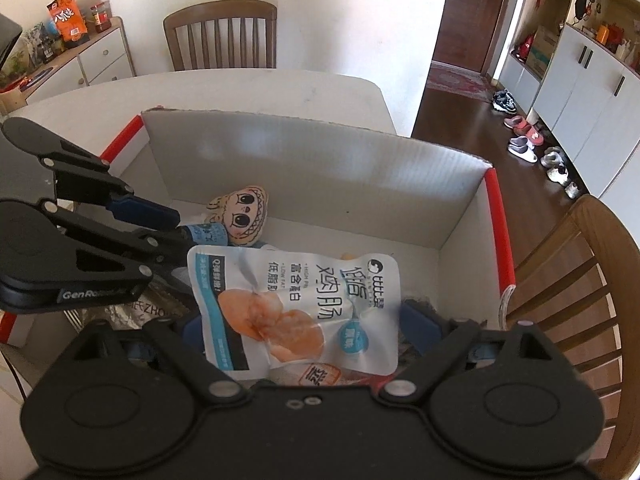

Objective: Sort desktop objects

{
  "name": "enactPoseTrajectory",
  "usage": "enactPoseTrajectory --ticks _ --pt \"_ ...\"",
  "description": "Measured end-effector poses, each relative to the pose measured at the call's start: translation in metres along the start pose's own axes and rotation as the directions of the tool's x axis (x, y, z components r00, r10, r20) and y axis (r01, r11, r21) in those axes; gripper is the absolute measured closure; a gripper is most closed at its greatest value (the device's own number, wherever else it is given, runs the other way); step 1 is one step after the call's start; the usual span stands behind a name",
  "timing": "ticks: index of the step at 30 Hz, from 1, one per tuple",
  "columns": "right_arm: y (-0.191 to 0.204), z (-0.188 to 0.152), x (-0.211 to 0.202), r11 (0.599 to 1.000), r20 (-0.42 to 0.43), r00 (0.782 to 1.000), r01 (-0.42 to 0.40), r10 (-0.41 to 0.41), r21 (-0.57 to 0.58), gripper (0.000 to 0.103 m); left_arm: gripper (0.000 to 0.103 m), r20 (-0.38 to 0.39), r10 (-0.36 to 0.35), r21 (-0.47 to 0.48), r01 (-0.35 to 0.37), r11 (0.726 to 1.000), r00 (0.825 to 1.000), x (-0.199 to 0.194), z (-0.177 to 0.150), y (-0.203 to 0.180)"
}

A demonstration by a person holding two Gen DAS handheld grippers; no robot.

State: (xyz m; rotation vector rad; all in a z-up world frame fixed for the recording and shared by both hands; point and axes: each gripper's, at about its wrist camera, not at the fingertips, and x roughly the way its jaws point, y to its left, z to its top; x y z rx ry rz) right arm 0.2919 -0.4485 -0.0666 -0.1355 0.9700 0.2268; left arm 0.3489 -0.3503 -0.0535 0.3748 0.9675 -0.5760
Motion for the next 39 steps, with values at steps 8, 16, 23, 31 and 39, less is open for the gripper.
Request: enactPoseTrajectory --ticks 8,16,23,31,39 --pt "-0.004 -0.001 -0.018 1.000 0.040 0.999 -0.010 0.010 -0.003 0.004 0.079 0.029 0.015 -0.029 -0.014 0.999 0.999 -0.019 -0.007 0.001" --pt "-0.008 -0.007 -0.041 1.000 0.067 0.998 -0.006 0.005 0.013 0.004 0.078 0.066 0.002 -0.058 0.002 0.998 0.998 -0.039 -0.013 0.000" --pt "-0.006 -0.012 -0.063 1.000 0.101 0.995 -0.011 0.008 0.026 0.004 0.078 0.096 -0.041 -0.064 0.047 0.997 0.995 -0.059 -0.021 -0.007" --pt "0.001 -0.019 -0.089 0.999 0.146 0.989 -0.023 0.017 0.040 0.004 0.078 0.135 -0.060 -0.071 0.070 0.995 0.989 -0.078 -0.033 -0.018" --pt "0.013 -0.027 -0.110 0.999 0.200 0.980 -0.004 -0.004 0.035 0.004 0.078 0.188 -0.024 -0.119 0.047 0.992 0.982 -0.100 -0.053 -0.017"
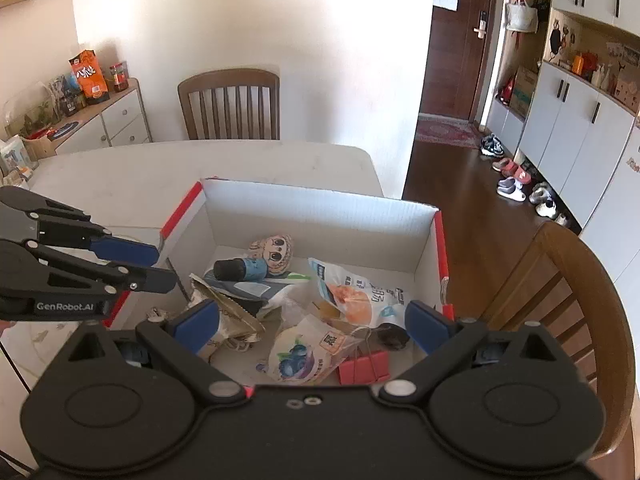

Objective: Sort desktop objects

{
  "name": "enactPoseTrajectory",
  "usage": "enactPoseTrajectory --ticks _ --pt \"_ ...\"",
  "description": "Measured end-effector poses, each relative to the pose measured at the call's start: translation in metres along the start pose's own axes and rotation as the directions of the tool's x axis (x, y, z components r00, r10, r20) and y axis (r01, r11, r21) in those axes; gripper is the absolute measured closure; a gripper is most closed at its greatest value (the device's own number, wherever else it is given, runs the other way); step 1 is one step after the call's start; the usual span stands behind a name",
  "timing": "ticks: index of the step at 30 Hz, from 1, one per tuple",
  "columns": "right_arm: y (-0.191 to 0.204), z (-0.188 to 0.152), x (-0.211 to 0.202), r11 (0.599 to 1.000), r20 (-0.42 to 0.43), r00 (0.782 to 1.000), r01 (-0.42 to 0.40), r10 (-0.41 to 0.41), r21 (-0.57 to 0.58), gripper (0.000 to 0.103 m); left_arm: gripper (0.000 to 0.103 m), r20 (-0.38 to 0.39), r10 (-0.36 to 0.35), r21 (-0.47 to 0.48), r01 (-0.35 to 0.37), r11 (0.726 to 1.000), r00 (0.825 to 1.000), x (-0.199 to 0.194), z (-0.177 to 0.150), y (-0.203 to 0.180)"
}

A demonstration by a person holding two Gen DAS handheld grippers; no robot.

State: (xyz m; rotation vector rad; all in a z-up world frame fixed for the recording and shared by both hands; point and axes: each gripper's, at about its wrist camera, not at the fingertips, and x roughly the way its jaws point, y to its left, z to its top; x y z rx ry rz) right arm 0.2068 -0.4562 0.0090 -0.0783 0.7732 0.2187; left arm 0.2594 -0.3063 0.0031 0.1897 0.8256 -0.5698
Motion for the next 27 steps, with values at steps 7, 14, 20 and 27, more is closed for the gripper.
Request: enactPoseTrajectory --ticks 7,14,20,27 --pt "0.006 -0.009 -0.010 0.999 0.019 1.000 0.003 -0.003 0.033 0.004 0.078 0.008 0.002 -0.021 -0.002 1.000 1.000 -0.015 -0.013 0.002" --pt "0.013 -0.022 -0.020 0.998 0.043 0.999 0.004 -0.007 0.066 0.003 0.043 0.007 -0.004 -0.029 0.005 1.000 1.000 -0.026 -0.027 0.002" --pt "0.017 -0.032 -0.029 0.995 0.068 0.998 0.003 -0.010 0.097 0.002 0.028 0.017 -0.005 -0.040 0.006 0.999 1.000 -0.035 -0.036 0.002" --pt "0.024 -0.039 -0.040 0.993 0.098 0.995 0.008 -0.020 0.120 0.001 0.016 0.014 -0.002 -0.051 0.003 0.999 1.000 -0.045 -0.045 0.002"
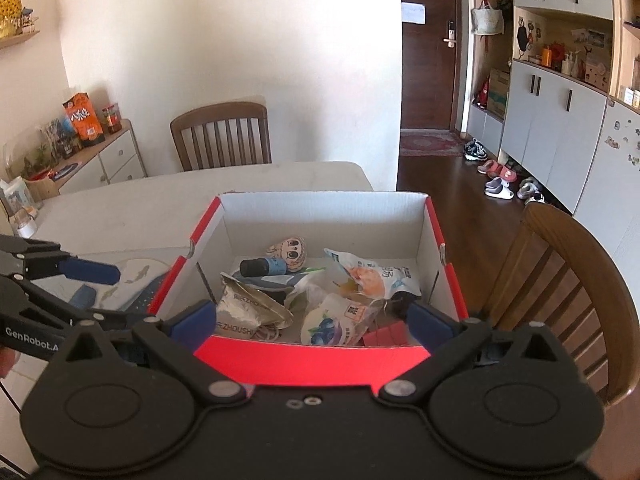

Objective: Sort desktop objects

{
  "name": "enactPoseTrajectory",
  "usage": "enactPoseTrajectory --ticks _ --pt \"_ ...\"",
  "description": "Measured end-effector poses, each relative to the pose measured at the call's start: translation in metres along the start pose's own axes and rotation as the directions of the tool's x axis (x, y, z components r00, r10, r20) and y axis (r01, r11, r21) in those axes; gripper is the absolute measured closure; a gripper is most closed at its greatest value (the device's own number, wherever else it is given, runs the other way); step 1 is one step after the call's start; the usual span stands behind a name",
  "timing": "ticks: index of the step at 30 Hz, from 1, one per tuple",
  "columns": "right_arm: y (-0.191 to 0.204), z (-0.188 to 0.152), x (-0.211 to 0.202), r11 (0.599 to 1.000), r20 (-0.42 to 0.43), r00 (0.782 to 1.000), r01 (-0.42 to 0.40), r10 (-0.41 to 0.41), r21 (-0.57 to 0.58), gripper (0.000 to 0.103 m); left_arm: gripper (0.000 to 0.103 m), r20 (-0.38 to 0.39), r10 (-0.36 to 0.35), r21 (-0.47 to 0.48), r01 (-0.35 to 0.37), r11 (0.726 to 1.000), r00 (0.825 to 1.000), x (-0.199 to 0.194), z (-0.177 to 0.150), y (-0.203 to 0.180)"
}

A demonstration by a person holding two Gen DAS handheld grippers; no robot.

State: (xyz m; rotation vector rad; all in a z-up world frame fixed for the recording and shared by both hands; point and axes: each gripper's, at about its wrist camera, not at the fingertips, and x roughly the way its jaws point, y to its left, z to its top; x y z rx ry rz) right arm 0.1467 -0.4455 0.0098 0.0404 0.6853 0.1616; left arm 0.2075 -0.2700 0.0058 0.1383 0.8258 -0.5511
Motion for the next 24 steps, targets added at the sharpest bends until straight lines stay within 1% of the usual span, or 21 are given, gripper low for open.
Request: enactPoseTrajectory --ticks 1,2,3,9,13,24 --pt "0.002 -0.001 -0.002 1.000 0.005 1.000 0.004 -0.004 0.000 0.000 0.007 0.001 0.004 -0.001 -0.004 1.000 1.000 -0.001 -0.001 0.001" --pt "0.004 -0.002 -0.003 1.000 0.009 1.000 0.009 -0.009 0.001 0.000 0.002 0.003 0.007 -0.004 -0.007 1.000 1.000 -0.003 -0.003 0.001" --pt "0.005 -0.003 -0.004 1.000 0.012 1.000 0.012 -0.012 0.001 0.000 0.000 0.008 0.007 -0.006 -0.007 1.000 1.000 -0.005 -0.005 0.001" --pt "0.016 -0.009 -0.012 1.000 0.027 0.999 0.027 -0.027 0.016 0.000 0.000 0.025 0.006 -0.007 -0.005 1.000 1.000 -0.017 -0.016 0.003" --pt "0.024 -0.011 -0.016 0.999 0.031 0.999 0.035 -0.036 0.023 0.000 0.000 0.036 0.028 0.003 -0.028 1.000 0.999 -0.025 -0.022 0.006" --pt "0.046 -0.017 -0.016 0.998 0.017 0.999 0.045 -0.046 0.031 0.000 0.000 0.058 0.035 0.003 -0.035 0.999 0.998 -0.040 -0.036 0.019"
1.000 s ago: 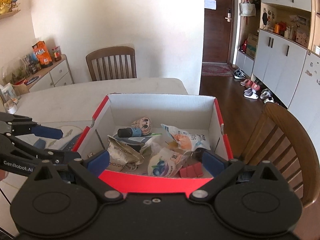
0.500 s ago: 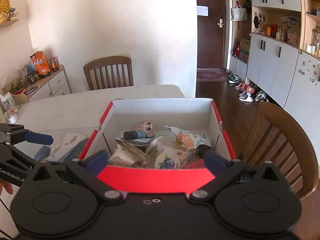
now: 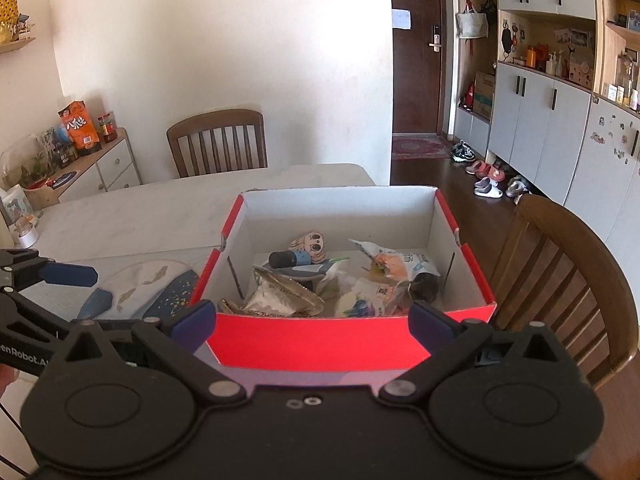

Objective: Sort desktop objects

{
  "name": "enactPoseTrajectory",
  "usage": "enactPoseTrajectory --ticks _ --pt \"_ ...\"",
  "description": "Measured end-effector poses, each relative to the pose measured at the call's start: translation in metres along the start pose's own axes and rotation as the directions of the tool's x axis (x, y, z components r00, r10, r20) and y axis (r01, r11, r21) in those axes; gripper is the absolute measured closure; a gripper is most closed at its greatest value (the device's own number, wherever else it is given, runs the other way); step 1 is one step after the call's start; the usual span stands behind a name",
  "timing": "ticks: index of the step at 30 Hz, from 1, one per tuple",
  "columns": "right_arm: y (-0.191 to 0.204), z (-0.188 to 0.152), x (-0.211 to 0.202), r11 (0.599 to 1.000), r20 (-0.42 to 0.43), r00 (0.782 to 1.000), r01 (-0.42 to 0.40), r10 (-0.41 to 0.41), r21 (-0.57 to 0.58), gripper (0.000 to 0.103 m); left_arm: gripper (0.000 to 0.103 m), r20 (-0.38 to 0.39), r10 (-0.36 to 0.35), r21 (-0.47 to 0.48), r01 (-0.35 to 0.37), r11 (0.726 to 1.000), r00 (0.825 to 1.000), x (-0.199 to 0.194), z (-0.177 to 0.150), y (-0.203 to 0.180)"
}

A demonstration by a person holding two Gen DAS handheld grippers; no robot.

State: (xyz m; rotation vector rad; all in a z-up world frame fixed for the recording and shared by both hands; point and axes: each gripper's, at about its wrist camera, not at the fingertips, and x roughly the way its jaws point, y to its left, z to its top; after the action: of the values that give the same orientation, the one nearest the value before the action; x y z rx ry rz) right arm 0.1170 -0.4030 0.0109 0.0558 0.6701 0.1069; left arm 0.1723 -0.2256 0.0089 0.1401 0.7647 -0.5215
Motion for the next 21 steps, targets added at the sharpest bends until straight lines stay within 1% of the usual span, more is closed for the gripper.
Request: enactPoseTrajectory --ticks 9,13,21 --pt "0.0051 -0.0047 -0.0003 1.000 -0.012 1.000 0.010 -0.010 0.017 0.000 0.000 -0.003 -0.019 0.020 0.019 1.000 1.000 -0.0007 -0.0044 0.0010" --pt "0.0057 -0.0058 0.0006 1.000 -0.016 1.000 0.014 -0.014 0.022 0.000 0.000 -0.012 -0.008 0.035 0.009 0.999 1.000 0.0010 -0.0049 0.0009" --pt "0.0083 -0.0081 0.0011 0.999 -0.026 0.999 0.021 -0.020 0.026 0.000 0.000 -0.018 -0.014 0.044 0.015 0.999 1.000 0.0013 -0.0063 0.0016"
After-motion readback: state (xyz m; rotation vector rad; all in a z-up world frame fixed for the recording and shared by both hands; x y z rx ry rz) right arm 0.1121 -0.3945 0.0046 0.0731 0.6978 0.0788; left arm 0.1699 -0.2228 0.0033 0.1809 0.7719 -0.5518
